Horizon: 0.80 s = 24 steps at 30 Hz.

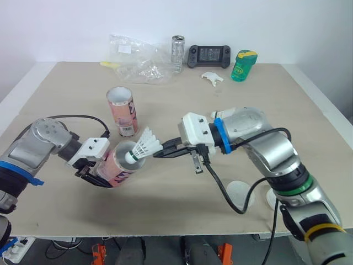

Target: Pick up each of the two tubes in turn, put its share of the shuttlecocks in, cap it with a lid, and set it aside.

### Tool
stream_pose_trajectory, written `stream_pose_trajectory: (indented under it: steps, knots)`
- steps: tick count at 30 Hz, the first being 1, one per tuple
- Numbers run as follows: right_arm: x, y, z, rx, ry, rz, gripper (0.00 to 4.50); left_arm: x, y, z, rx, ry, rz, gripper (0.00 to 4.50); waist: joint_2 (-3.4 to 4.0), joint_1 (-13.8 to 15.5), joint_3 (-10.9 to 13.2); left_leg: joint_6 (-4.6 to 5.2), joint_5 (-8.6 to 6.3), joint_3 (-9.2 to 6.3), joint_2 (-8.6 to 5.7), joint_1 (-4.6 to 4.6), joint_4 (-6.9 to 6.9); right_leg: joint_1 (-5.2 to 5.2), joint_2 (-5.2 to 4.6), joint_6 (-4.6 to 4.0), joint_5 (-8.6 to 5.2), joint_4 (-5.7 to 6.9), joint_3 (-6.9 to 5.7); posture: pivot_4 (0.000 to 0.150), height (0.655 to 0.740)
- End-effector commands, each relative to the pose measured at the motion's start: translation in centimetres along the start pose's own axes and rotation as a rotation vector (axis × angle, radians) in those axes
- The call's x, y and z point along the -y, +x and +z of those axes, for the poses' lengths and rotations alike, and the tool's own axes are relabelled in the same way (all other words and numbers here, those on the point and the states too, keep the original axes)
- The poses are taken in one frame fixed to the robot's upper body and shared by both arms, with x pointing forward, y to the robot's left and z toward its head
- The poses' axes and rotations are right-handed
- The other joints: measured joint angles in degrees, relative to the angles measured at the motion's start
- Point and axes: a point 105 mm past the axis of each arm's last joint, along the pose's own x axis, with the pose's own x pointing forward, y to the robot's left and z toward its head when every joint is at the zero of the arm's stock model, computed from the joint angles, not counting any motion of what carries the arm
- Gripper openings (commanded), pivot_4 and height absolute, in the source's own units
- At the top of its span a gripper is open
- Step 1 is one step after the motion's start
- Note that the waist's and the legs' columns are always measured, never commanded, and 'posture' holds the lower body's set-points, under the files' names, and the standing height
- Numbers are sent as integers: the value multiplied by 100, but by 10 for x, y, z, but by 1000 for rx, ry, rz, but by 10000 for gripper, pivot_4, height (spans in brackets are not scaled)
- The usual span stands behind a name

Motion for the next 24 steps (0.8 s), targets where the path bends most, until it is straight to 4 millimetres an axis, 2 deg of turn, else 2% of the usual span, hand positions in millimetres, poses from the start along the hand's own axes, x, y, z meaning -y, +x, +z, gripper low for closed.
stream_pose_trajectory:
  steps: [1,2,7,11,14,16,19,21,24]
  knots:
    - [6,3,11,-8,-50,41,9956,1,-6,5,0,18,12,28400,0,0,0,0,0,0,1,1,0,-1,0,0,0,1,0,1500,7236]
    - [3,2,14,0,-53,69,13261,1,-6,5,-1,17,12,28400,0,4,0,0,0,-1,3,0,0,-1,1,-2,-1,1,-1,1500,7236]
    - [4,-13,42,106,-15,95,36886,1,-6,6,0,13,13,28400,0,1,0,0,0,-4,3,-4,-1,-2,1,-4,-4,2,-4,1500,7236]
    - [13,-43,35,120,75,-59,36886,3,-6,7,7,11,13,28400,0,7,0,0,0,-14,2,-8,2,-1,-1,-4,-3,3,-14,1500,7236]
    - [7,-81,7,66,188,-251,36886,7,-6,6,14,2,13,28400,-8,36,-5,0,0,-17,1,-9,3,2,-1,-4,-3,3,-17,1500,7236]
    - [-17,-109,-26,-27,319,-394,36886,10,-7,3,11,-8,14,28400,-1,32,0,0,0,-29,-3,-16,5,4,-5,-5,-9,2,-29,1500,7236]
    - [-47,-122,-60,-136,481,-493,36886,11,-9,1,7,-16,20,28400,-6,59,-4,5,-3,-33,-4,-14,2,5,-4,-19,-23,8,-39,1500,7236]
    - [-57,-125,-83,-195,575,-561,36886,12,-9,0,3,-19,21,28400,-2,-7,-2,6,-3,-35,-2,-11,-3,-5,3,-22,-25,23,-36,1500,7236]
    - [-64,-123,-94,-207,629,-575,36886,12,-9,-1,0,-21,22,28400,-2,-39,-1,11,1,-24,-1,6,-1,-4,5,-25,-16,38,-24,1500,7236]
